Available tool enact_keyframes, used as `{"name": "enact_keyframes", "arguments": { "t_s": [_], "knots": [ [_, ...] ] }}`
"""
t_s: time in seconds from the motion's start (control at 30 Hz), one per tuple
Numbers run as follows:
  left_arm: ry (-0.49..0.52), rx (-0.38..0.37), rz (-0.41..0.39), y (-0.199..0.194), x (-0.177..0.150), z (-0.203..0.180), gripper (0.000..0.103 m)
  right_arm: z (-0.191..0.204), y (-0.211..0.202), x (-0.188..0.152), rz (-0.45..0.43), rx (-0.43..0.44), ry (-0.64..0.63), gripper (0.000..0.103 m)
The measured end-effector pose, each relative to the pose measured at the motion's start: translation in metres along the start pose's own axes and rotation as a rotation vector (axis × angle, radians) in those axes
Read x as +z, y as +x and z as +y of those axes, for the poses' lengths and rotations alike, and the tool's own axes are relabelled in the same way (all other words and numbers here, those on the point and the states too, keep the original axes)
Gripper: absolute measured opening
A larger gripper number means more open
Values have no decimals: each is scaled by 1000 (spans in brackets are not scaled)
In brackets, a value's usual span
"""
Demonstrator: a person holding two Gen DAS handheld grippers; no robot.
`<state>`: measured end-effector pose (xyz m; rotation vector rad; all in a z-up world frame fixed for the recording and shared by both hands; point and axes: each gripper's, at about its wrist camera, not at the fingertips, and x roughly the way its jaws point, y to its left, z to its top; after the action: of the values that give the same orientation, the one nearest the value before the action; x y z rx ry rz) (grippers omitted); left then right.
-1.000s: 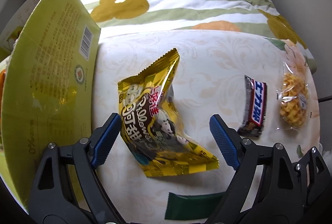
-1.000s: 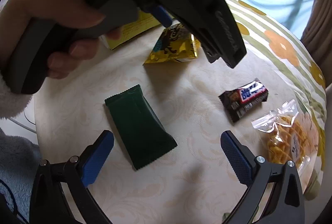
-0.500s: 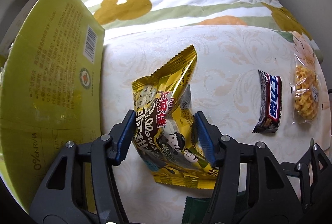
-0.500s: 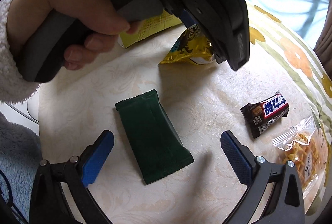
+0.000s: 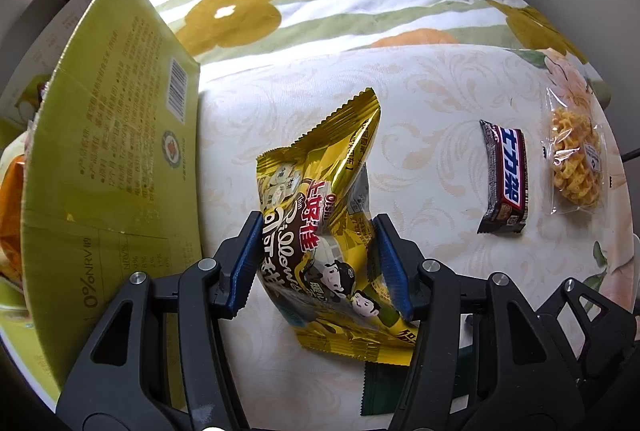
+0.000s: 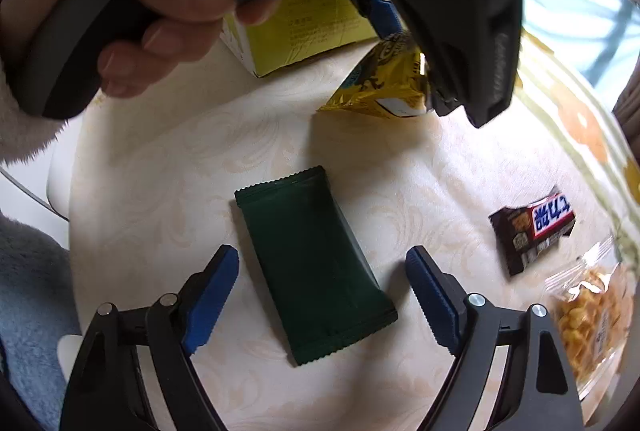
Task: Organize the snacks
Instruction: 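Grasp the gold chip bag with the left tool while the right tool grasps the dark green pack, then carry both packs over the yellow box and open both tools to drop them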
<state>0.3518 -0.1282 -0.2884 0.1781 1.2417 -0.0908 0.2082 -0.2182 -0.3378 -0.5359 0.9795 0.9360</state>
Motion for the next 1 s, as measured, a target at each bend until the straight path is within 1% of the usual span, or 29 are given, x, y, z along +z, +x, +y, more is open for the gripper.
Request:
{"name": "enact_keyframes", "arguments": {
  "t_s": [0.03,0.07,0.13,0.2,0.27,0.47,0.63,0.73,0.8,1.0],
  "knots": [
    [3,3,-4,-1,1,0,51,1,0,0,1,-7,-10,75],
    [6,3,-7,-3,1,0,51,2,0,1,1,-14,-18,72],
    [8,6,-14,-5,1,-1,51,4,-1,-2,-4,-16,-31,57],
    [9,8,-18,-8,1,-2,51,4,-3,-1,-6,-17,-41,47],
    [9,8,-24,-11,0,-3,51,5,-4,-1,-1,-20,-45,46],
    [16,8,-40,-22,-1,-6,51,11,-14,0,2,-32,-34,45],
    [18,3,-73,-43,0,-8,51,9,-31,2,-10,-55,-2,45],
    [12,-1,-109,-63,2,-9,51,6,-47,4,-34,-82,24,45],
    [5,0,-138,-78,3,-9,51,-6,-55,5,-57,-105,44,45],
    [-55,8,-244,-134,7,5,51,-17,-93,18,-114,-170,73,45]
  ]
}}
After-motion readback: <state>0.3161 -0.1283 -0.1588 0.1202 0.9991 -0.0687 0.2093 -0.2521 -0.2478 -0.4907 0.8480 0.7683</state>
